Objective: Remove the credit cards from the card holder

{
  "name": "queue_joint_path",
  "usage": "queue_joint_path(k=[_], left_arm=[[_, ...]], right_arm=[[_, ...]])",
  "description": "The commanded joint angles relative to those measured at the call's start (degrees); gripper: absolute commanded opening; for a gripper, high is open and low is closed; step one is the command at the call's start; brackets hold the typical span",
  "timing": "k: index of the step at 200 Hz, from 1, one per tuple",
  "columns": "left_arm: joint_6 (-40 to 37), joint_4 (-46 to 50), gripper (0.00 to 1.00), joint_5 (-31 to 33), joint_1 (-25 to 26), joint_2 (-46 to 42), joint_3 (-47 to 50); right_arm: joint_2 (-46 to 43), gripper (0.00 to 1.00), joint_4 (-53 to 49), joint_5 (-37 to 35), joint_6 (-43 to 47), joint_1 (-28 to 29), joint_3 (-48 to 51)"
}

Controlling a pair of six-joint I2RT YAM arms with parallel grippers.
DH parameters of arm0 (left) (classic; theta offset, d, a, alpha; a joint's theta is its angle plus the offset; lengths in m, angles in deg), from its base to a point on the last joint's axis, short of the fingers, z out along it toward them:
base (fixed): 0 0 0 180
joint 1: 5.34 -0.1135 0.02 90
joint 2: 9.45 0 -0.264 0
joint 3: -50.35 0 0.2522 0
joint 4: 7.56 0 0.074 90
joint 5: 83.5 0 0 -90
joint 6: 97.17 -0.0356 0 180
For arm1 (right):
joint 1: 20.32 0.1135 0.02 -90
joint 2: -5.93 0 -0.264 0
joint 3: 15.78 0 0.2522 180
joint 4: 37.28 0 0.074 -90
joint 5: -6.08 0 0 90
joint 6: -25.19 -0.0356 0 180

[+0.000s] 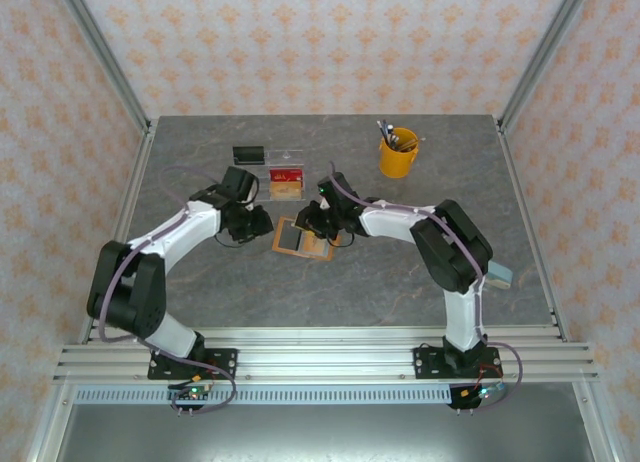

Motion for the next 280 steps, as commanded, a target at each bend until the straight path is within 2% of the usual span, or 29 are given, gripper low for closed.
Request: queue_joint_path(k=[1,24,88,170,211,280], left_arm=[[-0.12,-1.93,0.19,-0.79,1.67,4.12,-3.26],[0.46,-2.61,0.13,-0.44,2.22,7.94,-5.13],[0.27,-3.02,0.08,0.32,2.64,12.89,-6.86],[-0.33,-2.72,0.06,1.04,3.06,15.55,-6.11],[0.02,-2.11,0.05,2.47,3.08,16.52,-5.43],[0.86,-2.72,0.04,2.89,3.08,17.55,-3.81]], right_arm=[[-2.23,0.23,-3.88,-4.74,0.02,0.35,0.50],[-1.00,0.20,-5.17,-4.77,-0.42,0.41,-0.51],[1.91,0.19,-7.60,-3.11,-0.43,0.68,-3.32],[4.47,0.19,-7.97,-0.58,-0.26,1.03,-5.36],[5.58,0.19,-13.07,-2.47,0.79,1.03,-7.11],[7.53,0.18,-11.38,0.88,1.06,1.03,-7.53]])
